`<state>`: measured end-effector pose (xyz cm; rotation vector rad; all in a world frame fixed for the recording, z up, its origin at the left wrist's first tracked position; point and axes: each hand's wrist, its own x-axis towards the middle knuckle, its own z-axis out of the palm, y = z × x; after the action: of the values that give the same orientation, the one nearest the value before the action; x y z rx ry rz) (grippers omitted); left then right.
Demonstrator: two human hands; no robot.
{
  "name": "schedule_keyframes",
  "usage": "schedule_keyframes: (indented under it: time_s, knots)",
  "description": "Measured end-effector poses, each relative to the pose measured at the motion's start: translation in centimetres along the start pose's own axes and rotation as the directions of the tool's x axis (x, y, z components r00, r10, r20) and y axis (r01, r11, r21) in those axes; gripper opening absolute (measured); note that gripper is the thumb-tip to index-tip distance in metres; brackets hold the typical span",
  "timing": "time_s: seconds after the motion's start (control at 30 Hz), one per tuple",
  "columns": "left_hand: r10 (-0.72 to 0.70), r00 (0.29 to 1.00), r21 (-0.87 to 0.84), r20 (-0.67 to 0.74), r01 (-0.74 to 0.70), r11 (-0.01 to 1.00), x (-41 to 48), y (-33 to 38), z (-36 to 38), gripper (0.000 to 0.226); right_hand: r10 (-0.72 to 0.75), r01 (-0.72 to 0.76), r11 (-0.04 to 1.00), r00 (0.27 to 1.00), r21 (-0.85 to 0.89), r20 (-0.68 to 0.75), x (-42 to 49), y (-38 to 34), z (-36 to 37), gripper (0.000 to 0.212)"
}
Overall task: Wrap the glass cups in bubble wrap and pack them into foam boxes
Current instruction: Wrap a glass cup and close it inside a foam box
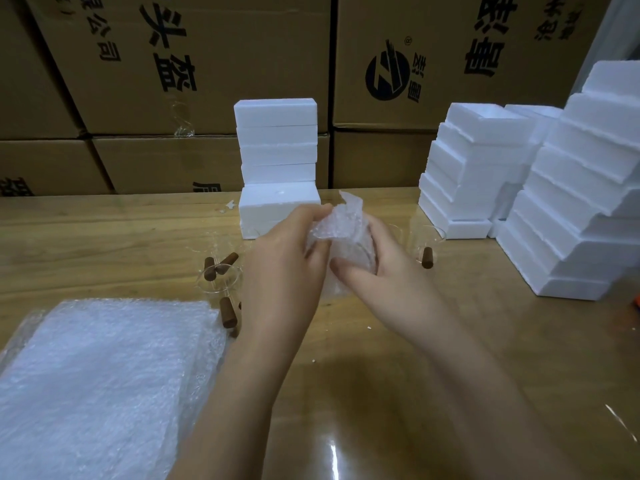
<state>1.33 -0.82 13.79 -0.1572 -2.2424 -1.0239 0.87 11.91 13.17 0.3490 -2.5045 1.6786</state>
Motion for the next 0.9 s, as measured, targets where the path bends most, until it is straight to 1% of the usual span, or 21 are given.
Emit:
schedule_keyframes:
  time_s: [0.07, 0.13, 0.2, 0.27, 0.33, 0.37, 0.4, 0.43, 0.47, 0.5, 0.57, 0.7, 0.8, 0.9]
  knots:
    - [0.011, 1.0, -0.027, 0.009, -0.011, 1.0, -0.3, 0.5, 0.5, 0.035, -0.003, 0.004, 1.0, 0.996, 0.009, -0.094, 0.2, 0.2, 0.2, 0.039]
    - [0.028, 0.998, -0.064, 0.064, -0.024, 0.998, -0.5, 0.7, 1.0, 0.036, -0.014, 0.015, 1.0, 0.985, 0.0, -0.175, 0.4, 0.3, 0.1, 0.03]
    - [0.071, 0.978, -0.11, 0.196, -0.05, 0.993, -0.5, 0.5, 1.1, 0.043, -0.021, 0.016, 1.0, 0.973, -0.022, -0.23, 0.6, 0.5, -0.5, 0.031]
    - [0.104, 0.93, -0.163, 0.352, -0.049, 0.985, -0.4, 0.0, 0.8, 0.062, -0.004, -0.003, 1.0, 0.966, -0.028, -0.258, 0.9, 0.7, -1.1, 0.032]
    - [0.085, 0.882, -0.104, 0.464, -0.042, 0.994, -0.1, -0.7, 0.5, 0.074, 0.022, -0.032, 0.999, 0.961, -0.034, -0.275, 1.2, 0.9, -1.5, 0.03]
    - [0.069, 0.86, -0.037, 0.506, -0.058, 0.998, 0.0, -1.1, 0.3, 0.073, 0.031, -0.042, 0.999, 0.957, -0.032, -0.288, 1.2, 1.1, -1.7, 0.028]
    - [0.062, 0.842, 0.012, 0.537, -0.081, 0.997, 0.0, -1.5, 0.2, 0.063, 0.037, -0.046, 0.999, 0.953, -0.021, -0.299, 1.3, 1.2, -1.9, 0.027]
    - [0.065, 0.833, 0.035, 0.549, -0.101, 0.994, 0.1, -1.6, 0.2, 0.044, 0.044, -0.047, 0.999, 0.951, -0.004, -0.305, 1.3, 1.3, -2.0, 0.026]
    - [0.07, 0.835, 0.033, 0.546, -0.105, 0.994, 0.1, -1.6, 0.2, 0.025, 0.051, -0.048, 0.999, 0.951, 0.017, -0.306, 1.4, 1.4, -2.0, 0.024]
    - [0.087, 0.845, 0.018, 0.527, -0.113, 0.993, 0.1, -1.4, 0.2, 0.022, 0.057, -0.048, 0.998, 0.951, 0.038, -0.305, 1.4, 1.4, -1.9, 0.023]
    - [0.11, 0.871, 0.004, 0.479, -0.127, 0.992, 0.0, -1.2, 0.4, 0.029, 0.061, -0.043, 0.997, 0.946, 0.065, -0.318, 1.4, 1.4, -1.7, 0.02]
    - [0.115, 0.915, -0.026, 0.386, -0.113, 0.993, 0.0, -0.8, 0.7, 0.032, 0.022, 0.008, 0.997, 0.934, 0.083, -0.356, 1.3, 1.4, -1.2, 0.02]
    - [0.061, 0.941, -0.055, 0.333, -0.045, 0.997, 0.0, -0.8, 0.8, 0.03, -0.013, 0.04, 0.997, 0.932, 0.066, -0.362, 1.1, 1.2, -0.6, 0.023]
    - [0.005, 0.956, -0.066, 0.294, 0.015, 0.998, 0.0, -0.8, 0.9, 0.028, -0.061, 0.087, 0.995, 0.927, 0.053, -0.371, 0.8, 0.9, 0.2, 0.03]
